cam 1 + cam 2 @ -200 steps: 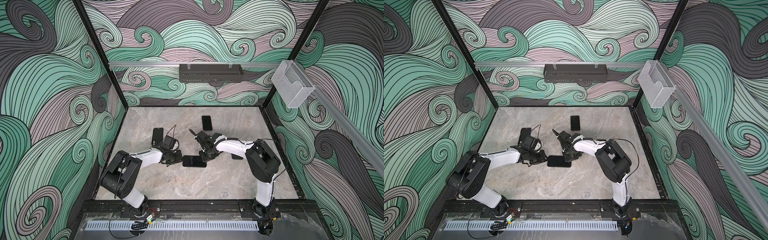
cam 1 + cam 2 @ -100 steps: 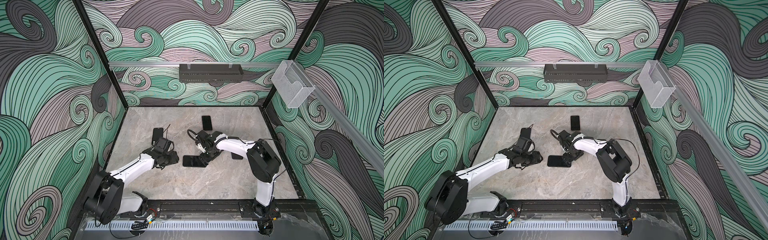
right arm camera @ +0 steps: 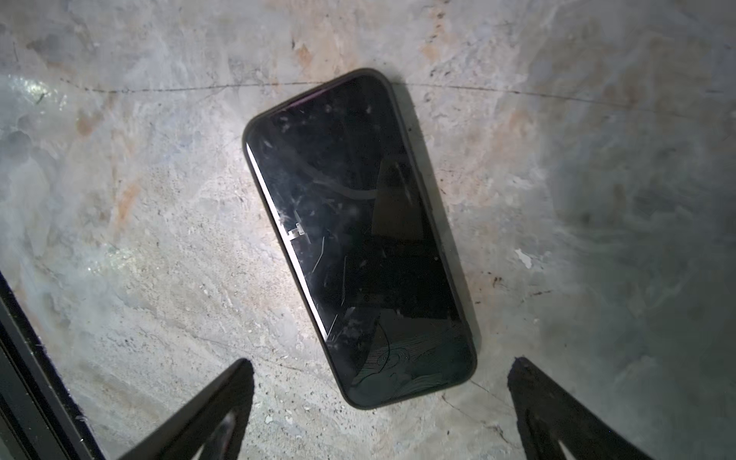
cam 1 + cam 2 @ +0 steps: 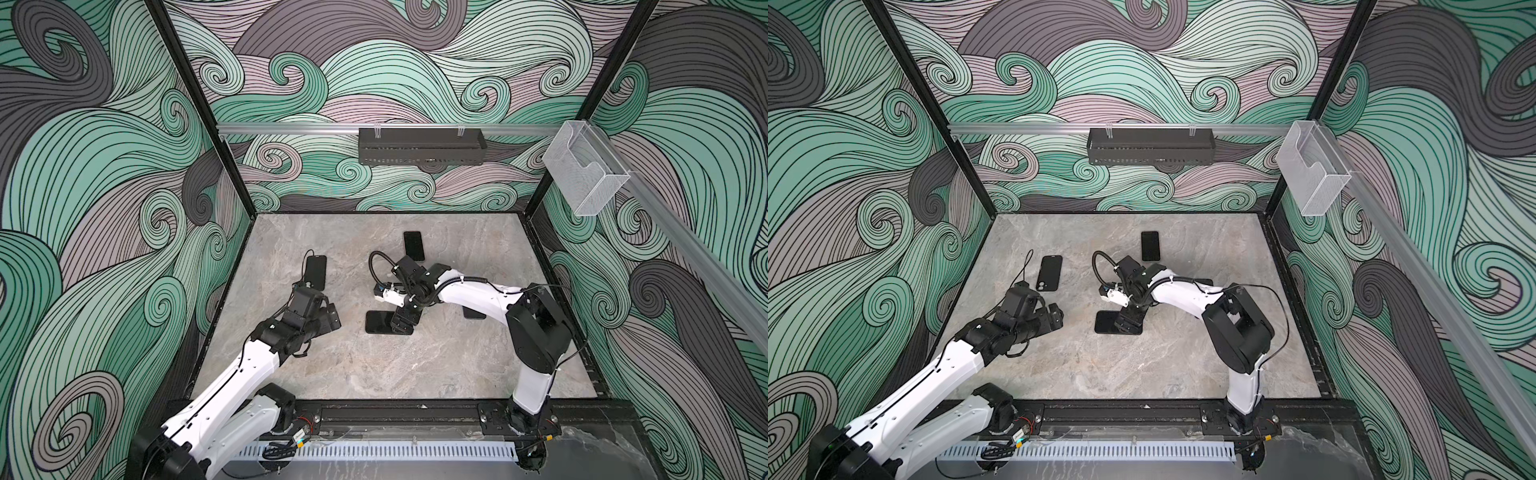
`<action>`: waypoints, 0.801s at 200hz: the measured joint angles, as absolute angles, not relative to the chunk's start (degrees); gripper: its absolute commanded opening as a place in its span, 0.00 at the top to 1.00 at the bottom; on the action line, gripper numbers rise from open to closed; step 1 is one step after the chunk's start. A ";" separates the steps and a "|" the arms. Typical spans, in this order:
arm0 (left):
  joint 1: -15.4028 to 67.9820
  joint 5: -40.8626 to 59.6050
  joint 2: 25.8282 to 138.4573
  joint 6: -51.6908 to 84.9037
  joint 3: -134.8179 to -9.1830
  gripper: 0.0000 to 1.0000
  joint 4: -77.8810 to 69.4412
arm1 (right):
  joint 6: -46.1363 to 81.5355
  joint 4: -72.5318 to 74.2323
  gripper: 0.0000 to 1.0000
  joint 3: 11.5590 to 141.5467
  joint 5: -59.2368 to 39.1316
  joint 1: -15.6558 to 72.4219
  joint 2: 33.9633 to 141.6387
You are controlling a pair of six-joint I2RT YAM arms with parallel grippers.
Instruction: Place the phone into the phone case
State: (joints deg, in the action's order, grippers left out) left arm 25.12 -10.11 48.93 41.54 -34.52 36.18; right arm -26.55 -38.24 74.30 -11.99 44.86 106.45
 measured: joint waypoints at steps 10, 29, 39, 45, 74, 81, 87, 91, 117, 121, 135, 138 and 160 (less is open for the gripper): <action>25.12 -11.55 47.27 42.19 -34.35 0.01 37.45 | -27.57 -37.10 0.01 74.32 -12.23 45.23 107.00; 25.12 -13.30 44.95 43.13 -34.35 0.01 39.27 | -29.04 -36.10 0.01 74.89 -12.19 46.06 108.62; 25.06 -14.00 44.14 43.35 -34.35 0.01 39.99 | -29.74 -35.66 0.01 75.50 -12.05 46.48 109.84; 25.02 -14.35 43.90 43.44 -34.35 0.01 40.36 | -30.06 -35.51 0.01 75.92 -11.97 46.78 110.72; 24.97 -15.51 43.33 43.81 -34.35 0.01 41.76 | -31.51 -35.38 0.02 77.25 -10.90 48.10 113.93; 24.86 -15.70 43.20 43.94 -34.35 0.01 41.95 | -31.73 -35.38 0.03 77.47 -10.46 48.34 114.52; 24.86 -15.90 43.11 44.01 -34.35 0.02 42.06 | -32.18 -35.42 0.04 77.69 -9.91 48.53 114.98; 24.86 -15.94 43.07 44.01 -34.35 0.01 42.15 | -32.25 -35.53 0.04 77.95 -9.72 48.66 115.04; 24.82 -16.25 42.89 44.03 -34.35 0.02 42.50 | -32.95 -35.86 0.06 78.39 -8.43 49.08 115.31; 24.82 -16.27 42.89 44.03 -34.35 0.02 42.50 | -33.08 -35.99 0.06 78.39 -8.12 49.08 115.33; 24.82 -16.32 42.87 44.01 -34.35 0.01 42.50 | -33.63 -36.42 0.08 78.39 -7.38 49.08 115.39; 24.82 -16.32 42.89 44.01 -34.35 0.01 42.50 | -33.80 -36.51 0.09 78.39 -7.25 49.08 115.39; 24.82 -16.36 42.89 44.01 -34.35 0.02 42.50 | -34.54 -37.39 0.13 78.59 -6.15 49.08 115.39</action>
